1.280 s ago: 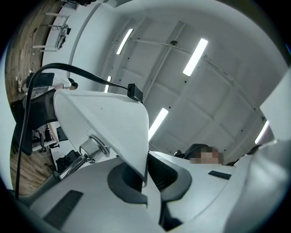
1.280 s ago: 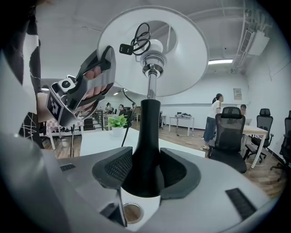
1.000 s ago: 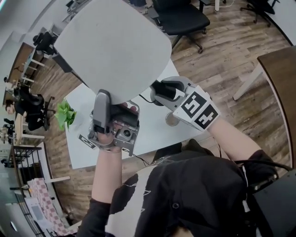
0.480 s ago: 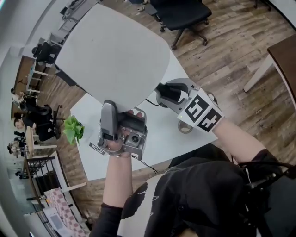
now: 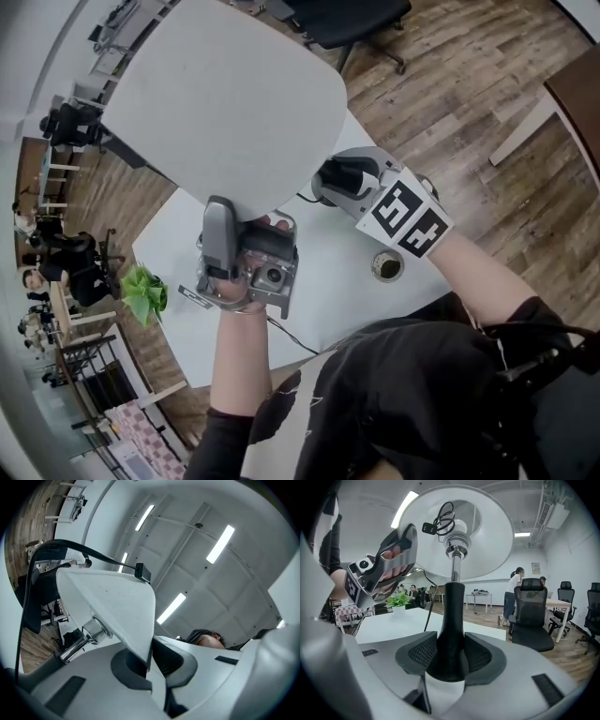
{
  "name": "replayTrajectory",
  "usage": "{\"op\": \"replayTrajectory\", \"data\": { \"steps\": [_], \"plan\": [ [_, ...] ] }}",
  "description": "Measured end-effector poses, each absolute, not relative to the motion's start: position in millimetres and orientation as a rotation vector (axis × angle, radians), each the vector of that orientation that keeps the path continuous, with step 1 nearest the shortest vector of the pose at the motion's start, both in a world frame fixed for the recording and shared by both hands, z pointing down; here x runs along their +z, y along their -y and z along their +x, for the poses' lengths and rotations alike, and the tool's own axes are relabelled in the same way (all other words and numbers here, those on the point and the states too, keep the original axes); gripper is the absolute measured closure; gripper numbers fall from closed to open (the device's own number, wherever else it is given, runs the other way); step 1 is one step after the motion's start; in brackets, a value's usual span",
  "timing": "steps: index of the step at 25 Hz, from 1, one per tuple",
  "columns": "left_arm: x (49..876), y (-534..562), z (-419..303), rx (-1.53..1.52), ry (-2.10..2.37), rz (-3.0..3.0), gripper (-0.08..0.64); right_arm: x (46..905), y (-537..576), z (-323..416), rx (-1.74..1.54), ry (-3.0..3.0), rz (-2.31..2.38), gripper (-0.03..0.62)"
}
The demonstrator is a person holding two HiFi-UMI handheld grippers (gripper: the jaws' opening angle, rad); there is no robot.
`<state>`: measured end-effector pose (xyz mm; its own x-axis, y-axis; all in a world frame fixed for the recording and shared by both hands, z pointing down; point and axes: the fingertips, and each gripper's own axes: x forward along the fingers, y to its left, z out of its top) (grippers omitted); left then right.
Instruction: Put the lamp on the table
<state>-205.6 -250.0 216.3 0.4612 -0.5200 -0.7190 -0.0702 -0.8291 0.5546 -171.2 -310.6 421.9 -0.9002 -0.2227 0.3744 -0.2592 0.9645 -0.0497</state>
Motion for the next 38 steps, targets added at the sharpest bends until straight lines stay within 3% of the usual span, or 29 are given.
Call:
{"op": "replayTrajectory", "data": {
  "steps": [19, 38],
  "plan": [
    [273.9, 318.3, -212.8, -1.329, 0.52, 2.163, 0.548, 484.5, 353.3, -172.6, 0.287, 2.654, 0.41, 0.405],
    [277.6, 323.0, -208.1, -1.276, 0.536, 2.168, 0.548, 490.8, 348.0, -175.0, 0.362, 2.628, 0.424, 0.403]
  ]
}}
